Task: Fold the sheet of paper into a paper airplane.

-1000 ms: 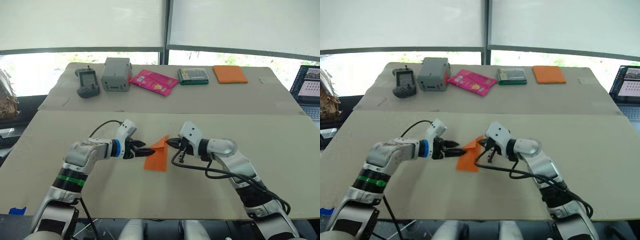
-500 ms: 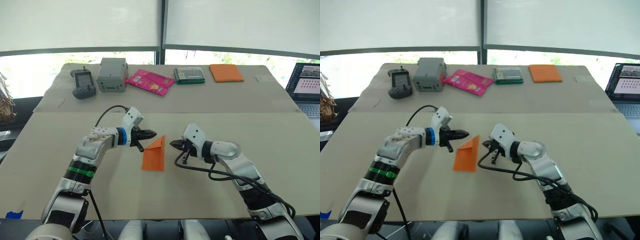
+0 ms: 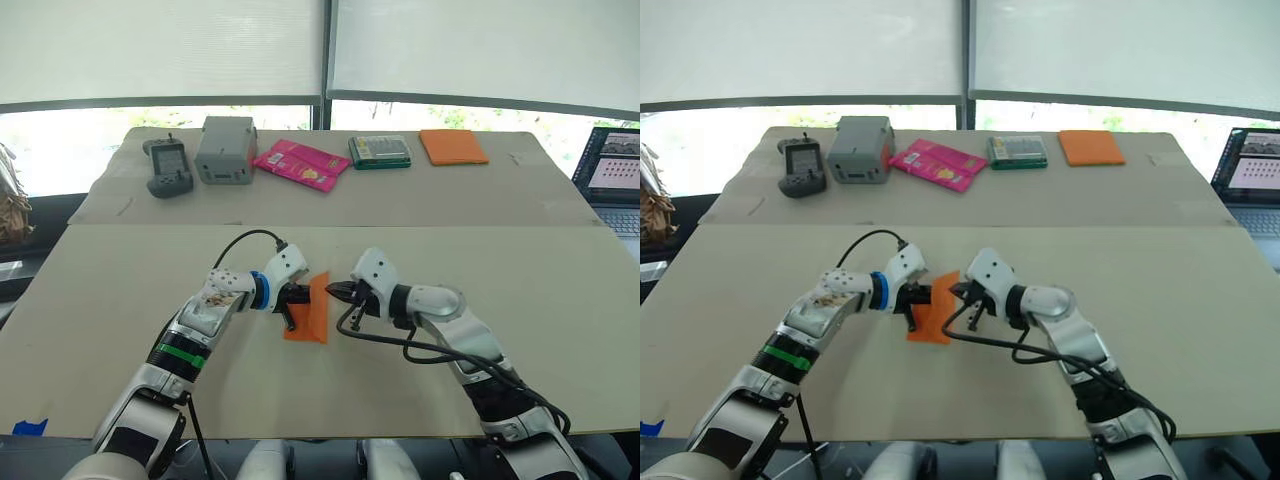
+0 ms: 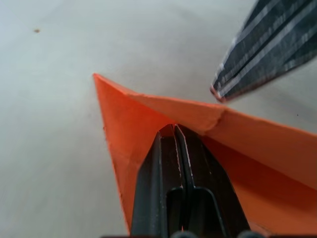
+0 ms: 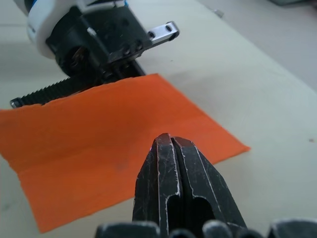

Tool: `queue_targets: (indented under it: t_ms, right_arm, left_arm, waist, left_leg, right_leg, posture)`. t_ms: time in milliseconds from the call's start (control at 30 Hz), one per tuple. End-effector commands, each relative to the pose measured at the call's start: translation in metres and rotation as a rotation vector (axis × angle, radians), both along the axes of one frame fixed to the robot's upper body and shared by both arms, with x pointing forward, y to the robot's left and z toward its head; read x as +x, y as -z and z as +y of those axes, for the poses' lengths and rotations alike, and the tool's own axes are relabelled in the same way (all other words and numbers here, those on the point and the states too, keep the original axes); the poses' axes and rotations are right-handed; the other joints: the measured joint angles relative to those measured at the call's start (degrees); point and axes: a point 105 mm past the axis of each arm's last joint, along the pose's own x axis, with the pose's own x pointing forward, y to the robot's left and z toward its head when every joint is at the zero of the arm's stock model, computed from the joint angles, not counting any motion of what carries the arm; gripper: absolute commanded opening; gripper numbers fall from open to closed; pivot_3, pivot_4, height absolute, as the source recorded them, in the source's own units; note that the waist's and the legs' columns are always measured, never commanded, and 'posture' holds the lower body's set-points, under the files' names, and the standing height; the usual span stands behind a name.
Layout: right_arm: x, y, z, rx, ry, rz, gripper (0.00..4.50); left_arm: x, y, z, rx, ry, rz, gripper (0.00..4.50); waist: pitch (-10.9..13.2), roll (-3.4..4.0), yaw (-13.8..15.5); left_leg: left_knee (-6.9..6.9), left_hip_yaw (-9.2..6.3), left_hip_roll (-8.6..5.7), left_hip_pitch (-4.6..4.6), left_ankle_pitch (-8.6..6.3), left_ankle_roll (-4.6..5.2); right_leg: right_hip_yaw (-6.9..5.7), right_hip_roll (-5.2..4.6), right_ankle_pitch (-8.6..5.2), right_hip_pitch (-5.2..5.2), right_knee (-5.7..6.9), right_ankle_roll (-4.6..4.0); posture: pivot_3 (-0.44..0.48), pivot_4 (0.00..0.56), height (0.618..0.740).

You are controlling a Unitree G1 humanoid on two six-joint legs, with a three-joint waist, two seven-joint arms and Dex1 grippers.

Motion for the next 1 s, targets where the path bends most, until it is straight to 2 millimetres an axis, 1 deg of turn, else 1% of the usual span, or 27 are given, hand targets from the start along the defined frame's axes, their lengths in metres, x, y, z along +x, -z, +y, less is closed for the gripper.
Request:
queue_targets:
  t_ms: [33,133,267,333,400,500,567,600,733,867,1000]
  right_arm:
    - [0.002,-0.005,0.007,0.019,-0.023,-0.034,0.0]
    - [0.002,0.002,0.012,0.011,-0.041,-0.018,0.0]
    - [0.003,0.012,0.013,-0.019,-0.047,-0.004,0.0]
    - [0.003,0.014,0.012,-0.024,-0.048,-0.004,0.0]
    - [0.004,0.014,0.012,-0.023,-0.049,-0.005,0.0]
    - [0.004,0.015,0.012,-0.027,-0.053,-0.004,0.0]
    - [0.003,0.015,0.012,-0.031,-0.056,-0.004,0.0]
    - [0.003,0.015,0.012,-0.032,-0.057,-0.004,0.0]
    - [0.003,0.014,0.011,-0.036,-0.057,-0.007,0.0]
    - [0.003,0.013,0.01,-0.035,-0.056,-0.011,0.0]
    - [0.002,0.013,0.009,-0.036,-0.053,-0.012,0.0]
  left_arm:
    - [0.003,-0.01,0.014,-0.046,-0.066,0.011,0.05]
    - [0.004,-0.024,0.021,-0.118,-0.109,0.04,0.05]
    - [0.0,-0.041,0.031,-0.196,-0.14,0.088,0.05]
    - [-0.003,-0.05,0.037,-0.249,-0.166,0.136,0.05]
    - [-0.007,-0.055,0.039,-0.273,-0.187,0.179,0.05]
    - [-0.012,-0.059,0.04,-0.314,-0.206,0.253,0.86]
    - [-0.015,-0.058,0.04,-0.317,-0.222,0.304,1.51]
    - [-0.016,-0.056,0.04,-0.303,-0.233,0.317,1.92]
    - [-0.018,-0.042,0.041,-0.224,-0.279,0.38,3.2]
    - [-0.027,-0.036,0.039,-0.222,-0.288,0.505,3.2]
    - [-0.027,-0.035,0.04,-0.217,-0.31,0.561,3.2]
  waist:
    - [0.0,0.0,0.0]
    - [0.0,0.0,-0.1]
    - [0.0,0.0,-0.2]
    - [0.0,0.0,-0.2]
    - [0.0,0.0,-0.3]
    - [0.0,0.0,-0.2]
    - [0.0,0.0,-0.2]
    - [0.0,0.0,-0.2]
    - [0.0,0.0,-0.2]
    - [0.0,0.0,-0.2]
    - [0.0,0.0,-0.2]
  left_leg:
    - [0.0,0.0,0.01,0.0,0.0,0.0]
    - [0.0,0.0,0.03,-0.01,0.0,0.0]
    - [-0.01,-0.02,0.08,-0.02,0.0,0.0]
    - [-0.01,-0.02,0.08,-0.02,0.0,0.0]
    - [-0.01,-0.03,0.08,-0.01,0.0,0.0]
    - [-0.01,-0.05,0.09,0.0,0.0,0.0]
    - [0.0,-0.05,0.09,0.0,0.0,-0.01]
    - [0.0,-0.05,0.09,0.0,0.0,-0.01]
    - [-0.01,-0.06,0.08,0.01,0.01,-0.03]
    - [-0.01,-0.06,0.07,0.01,0.01,-0.03]
    - [-0.01,-0.07,0.07,0.0,0.02,-0.04]
  right_leg:
    - [0.0,0.0,0.0,-0.01,0.01,0.0]
    - [0.0,0.02,0.0,-0.03,0.02,0.0]
    - [-0.01,0.02,0.0,-0.05,0.07,0.0]
    - [0.0,0.01,0.0,-0.04,0.07,0.0]
    - [-0.01,0.01,0.0,-0.04,0.08,0.0]
    - [-0.01,0.01,0.0,-0.03,0.08,0.0]
    - [-0.01,0.01,0.0,-0.03,0.1,0.0]
    - [-0.01,0.01,0.0,-0.03,0.12,0.0]
    - [0.0,0.01,0.0,-0.04,0.11,0.0]
    - [0.0,0.01,0.0,-0.04,0.11,0.0]
    - [0.0,0.0,0.0,-0.04,0.1,0.0]
  posture:
    - [0.0,0.15,0.74]
    - [0.0,0.15,0.74]
    - [0.0,0.15,0.74]
    - [0.0,0.15,0.74]
    - [0.0,0.15,0.74]
    - [0.0,0.15,0.74]
    - [0.0,0.15,0.74]
    - [0.0,0.15,0.74]
    - [0.0,0.15,0.74]
    - [0.0,0.15,0.74]
    - [0.0,0.15,0.74]
